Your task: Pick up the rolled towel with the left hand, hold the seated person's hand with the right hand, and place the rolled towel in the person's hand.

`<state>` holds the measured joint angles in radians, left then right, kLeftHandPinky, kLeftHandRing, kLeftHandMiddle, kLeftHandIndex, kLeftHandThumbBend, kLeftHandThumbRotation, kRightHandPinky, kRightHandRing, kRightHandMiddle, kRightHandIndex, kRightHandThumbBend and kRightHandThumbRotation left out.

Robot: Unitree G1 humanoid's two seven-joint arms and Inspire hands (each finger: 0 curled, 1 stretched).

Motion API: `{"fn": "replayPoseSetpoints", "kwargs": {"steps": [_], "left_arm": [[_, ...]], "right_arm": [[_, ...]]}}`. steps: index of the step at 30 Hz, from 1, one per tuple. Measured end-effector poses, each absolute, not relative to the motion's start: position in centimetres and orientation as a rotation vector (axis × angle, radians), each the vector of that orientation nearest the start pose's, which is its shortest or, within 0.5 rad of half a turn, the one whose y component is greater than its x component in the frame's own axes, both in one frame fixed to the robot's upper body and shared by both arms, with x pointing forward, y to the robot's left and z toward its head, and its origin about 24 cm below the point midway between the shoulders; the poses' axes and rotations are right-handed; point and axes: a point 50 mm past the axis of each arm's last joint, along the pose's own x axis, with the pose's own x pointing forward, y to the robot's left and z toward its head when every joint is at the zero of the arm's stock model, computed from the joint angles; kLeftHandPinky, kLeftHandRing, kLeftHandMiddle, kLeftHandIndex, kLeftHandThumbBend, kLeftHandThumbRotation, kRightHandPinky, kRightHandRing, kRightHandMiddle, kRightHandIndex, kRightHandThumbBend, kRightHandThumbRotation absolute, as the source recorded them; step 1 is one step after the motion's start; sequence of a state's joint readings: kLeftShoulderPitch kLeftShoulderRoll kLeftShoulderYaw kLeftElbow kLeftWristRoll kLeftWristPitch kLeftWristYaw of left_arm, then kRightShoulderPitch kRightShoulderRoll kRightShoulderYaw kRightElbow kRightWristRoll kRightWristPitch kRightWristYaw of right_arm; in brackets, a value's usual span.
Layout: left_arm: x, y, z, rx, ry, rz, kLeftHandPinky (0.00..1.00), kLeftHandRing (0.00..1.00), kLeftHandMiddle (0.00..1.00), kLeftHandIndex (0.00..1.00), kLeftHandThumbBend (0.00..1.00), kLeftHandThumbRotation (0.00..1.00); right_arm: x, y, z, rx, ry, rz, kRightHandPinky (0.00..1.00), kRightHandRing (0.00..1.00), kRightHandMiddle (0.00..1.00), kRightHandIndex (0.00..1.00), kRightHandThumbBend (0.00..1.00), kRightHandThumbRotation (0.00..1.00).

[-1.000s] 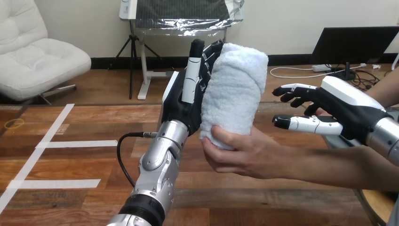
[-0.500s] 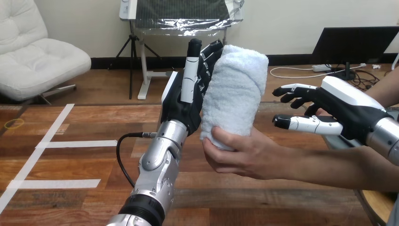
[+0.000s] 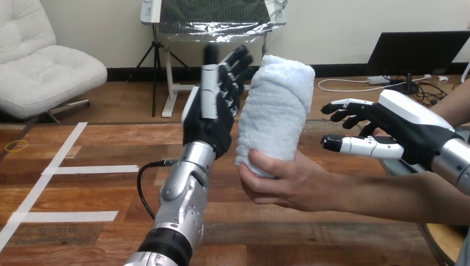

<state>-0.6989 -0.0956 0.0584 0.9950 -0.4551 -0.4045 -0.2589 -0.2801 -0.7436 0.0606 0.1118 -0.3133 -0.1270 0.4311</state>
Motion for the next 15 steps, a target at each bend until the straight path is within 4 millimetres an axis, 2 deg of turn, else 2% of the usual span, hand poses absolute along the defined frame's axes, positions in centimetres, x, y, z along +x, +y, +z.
{"fn": "replayPoseSetpoints", "kwargs": {"steps": [15], "left_arm": [[35.63, 8.29, 5.65, -0.513, -0.081, -0.244, 1.0, 0.93, 0.89, 0.87, 0.75, 1.0]], "right_arm": [[29.59, -24.3, 12.89, -1.104, -0.038, 0.418, 0.63, 0.77, 0.82, 0.85, 0.97, 1.0]]}}
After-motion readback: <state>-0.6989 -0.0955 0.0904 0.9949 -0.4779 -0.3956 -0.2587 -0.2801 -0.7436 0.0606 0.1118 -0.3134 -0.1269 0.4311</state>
